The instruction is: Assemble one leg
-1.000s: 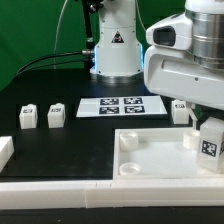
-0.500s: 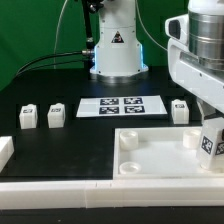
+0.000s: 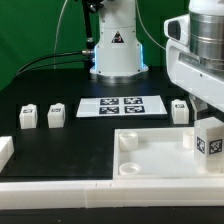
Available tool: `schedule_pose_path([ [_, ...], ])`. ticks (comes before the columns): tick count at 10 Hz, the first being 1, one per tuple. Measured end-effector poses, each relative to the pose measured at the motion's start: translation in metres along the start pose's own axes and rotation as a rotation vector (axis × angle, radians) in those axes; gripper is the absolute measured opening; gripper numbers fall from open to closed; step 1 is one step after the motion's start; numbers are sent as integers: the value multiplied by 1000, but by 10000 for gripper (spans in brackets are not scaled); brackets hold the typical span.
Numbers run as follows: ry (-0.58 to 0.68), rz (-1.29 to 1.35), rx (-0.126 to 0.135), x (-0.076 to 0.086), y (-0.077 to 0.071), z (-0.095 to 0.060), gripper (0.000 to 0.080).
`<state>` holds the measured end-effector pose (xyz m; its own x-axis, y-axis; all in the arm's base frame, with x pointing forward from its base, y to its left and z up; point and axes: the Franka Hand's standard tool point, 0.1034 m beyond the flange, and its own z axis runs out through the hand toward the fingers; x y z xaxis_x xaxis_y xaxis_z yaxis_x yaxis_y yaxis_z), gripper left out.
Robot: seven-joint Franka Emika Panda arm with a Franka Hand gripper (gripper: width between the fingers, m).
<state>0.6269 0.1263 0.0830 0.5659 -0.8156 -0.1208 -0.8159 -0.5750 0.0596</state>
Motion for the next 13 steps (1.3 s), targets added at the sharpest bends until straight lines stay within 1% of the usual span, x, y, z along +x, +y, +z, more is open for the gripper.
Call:
schedule_pose_path([
  [1, 0, -150, -7, 2, 0, 2, 644],
  [2, 6, -294, -19, 2, 1, 2, 648],
  [4, 4, -555, -22, 3, 2, 4, 649],
  [5, 7, -608, -20, 4, 2, 4, 649],
  [8, 7, -967, -28, 6, 3, 4, 649],
  [9, 8, -1059, -27, 7, 3, 3, 649],
  [11, 7, -1078, -27, 7, 3, 3, 649],
  [13, 6, -1078, -27, 7, 3, 3, 385],
])
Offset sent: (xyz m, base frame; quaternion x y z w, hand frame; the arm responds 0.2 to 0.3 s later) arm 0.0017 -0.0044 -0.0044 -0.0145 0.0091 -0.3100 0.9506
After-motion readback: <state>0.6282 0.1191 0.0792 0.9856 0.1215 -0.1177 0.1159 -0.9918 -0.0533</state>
